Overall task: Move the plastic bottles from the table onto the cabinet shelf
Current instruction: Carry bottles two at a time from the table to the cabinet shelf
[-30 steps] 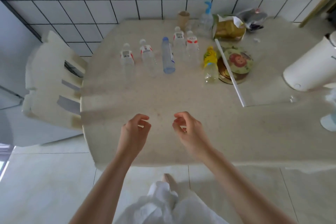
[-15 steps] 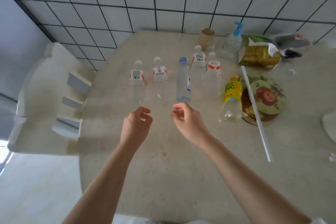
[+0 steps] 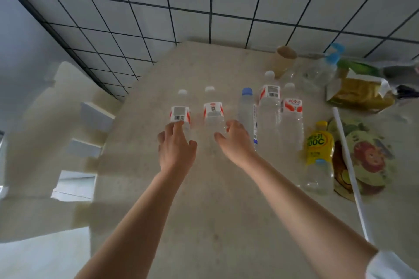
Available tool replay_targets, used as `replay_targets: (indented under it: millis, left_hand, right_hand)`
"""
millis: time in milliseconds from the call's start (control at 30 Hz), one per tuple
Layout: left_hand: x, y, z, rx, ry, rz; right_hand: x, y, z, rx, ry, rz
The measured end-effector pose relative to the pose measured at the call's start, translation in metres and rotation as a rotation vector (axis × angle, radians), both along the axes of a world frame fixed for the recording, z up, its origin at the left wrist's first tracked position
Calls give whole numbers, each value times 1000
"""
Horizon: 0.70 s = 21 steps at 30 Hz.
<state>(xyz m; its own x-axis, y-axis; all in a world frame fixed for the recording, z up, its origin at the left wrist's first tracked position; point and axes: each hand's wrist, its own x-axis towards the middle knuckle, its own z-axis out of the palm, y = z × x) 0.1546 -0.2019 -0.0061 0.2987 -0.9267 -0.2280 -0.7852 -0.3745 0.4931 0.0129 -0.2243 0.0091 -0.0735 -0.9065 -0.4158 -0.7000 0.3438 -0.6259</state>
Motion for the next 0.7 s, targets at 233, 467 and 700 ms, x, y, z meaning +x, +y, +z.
replay_targets:
  millis: [233, 467, 700]
  left_hand:
    - [3, -36, -30, 76, -13, 30]
    - [-5, -40, -48, 65, -148, 48]
    - [8, -41, -60, 37, -195, 52]
  right_hand:
    - [12, -41, -24, 148, 33, -83]
    - [44, -54, -40, 16, 269, -26]
    - [58, -59, -55, 65, 463, -37]
